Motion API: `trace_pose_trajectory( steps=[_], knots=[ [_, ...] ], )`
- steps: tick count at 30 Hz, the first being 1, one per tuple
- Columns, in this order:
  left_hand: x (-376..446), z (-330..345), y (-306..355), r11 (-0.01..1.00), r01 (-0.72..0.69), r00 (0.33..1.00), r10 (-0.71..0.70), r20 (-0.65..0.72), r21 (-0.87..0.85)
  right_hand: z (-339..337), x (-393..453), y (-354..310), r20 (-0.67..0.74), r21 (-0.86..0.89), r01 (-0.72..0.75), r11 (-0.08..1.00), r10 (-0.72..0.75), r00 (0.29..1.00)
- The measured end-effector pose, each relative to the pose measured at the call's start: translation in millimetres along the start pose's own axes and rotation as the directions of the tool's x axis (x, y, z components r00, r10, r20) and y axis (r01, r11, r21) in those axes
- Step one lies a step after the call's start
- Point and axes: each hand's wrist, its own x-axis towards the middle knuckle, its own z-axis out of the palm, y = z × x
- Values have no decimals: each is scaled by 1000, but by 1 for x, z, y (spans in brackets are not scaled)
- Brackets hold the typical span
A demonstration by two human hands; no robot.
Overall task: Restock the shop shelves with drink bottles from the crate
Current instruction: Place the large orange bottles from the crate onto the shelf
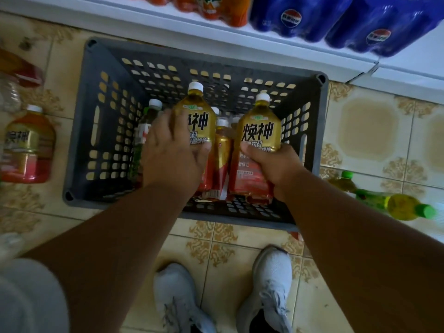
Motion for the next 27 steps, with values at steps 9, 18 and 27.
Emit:
trace_pose_trajectory(
  steps=[9, 18, 27],
  knots=[
    [-8, -51, 37, 562, 432, 899, -330, 288, -706, 38, -62, -24, 227, 241, 148, 959, -204, 952],
    [-43, -190, 45, 193, 571, 802, -338, 493, -798, 64, -188, -96, 184, -92, 377, 922, -356, 916],
    [-93, -442, 94, 215, 397, 867, -406, 288, -893, 66, -416, -235, 184, -205, 678, 706, -652, 735]
  ],
)
